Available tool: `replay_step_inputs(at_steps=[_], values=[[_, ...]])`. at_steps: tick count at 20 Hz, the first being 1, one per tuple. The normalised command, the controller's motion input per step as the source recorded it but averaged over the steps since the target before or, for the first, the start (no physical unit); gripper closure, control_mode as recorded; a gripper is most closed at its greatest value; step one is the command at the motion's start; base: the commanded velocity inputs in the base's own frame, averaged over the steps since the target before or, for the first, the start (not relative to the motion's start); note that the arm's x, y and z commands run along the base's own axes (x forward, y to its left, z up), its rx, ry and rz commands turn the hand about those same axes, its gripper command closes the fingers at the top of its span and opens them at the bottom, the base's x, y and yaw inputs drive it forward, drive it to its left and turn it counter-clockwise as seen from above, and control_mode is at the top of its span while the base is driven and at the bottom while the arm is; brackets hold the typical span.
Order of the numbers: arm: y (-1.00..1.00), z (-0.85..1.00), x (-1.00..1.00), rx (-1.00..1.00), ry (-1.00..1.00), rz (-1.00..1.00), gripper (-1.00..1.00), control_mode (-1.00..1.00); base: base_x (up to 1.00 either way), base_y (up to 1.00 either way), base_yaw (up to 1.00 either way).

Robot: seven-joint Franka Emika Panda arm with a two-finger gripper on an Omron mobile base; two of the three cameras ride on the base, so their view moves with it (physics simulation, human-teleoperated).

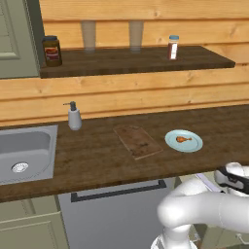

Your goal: Pick up the knife from the drawer and place it on the cutting board. Then place the meat from the plate to the cutting board.

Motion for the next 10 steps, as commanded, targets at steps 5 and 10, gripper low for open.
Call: replay_step_inputs(at_steps=[5, 10], values=[[0.12, 0.60, -1.00, 0.04, 0.25, 0.00, -1.00, -1.00, 0.00, 0.00, 0.00], [-0.01, 0.71, -0.72, 0.01, 0.10, 0.00, -1.00, -1.00, 0.00, 0.00, 0.00]])
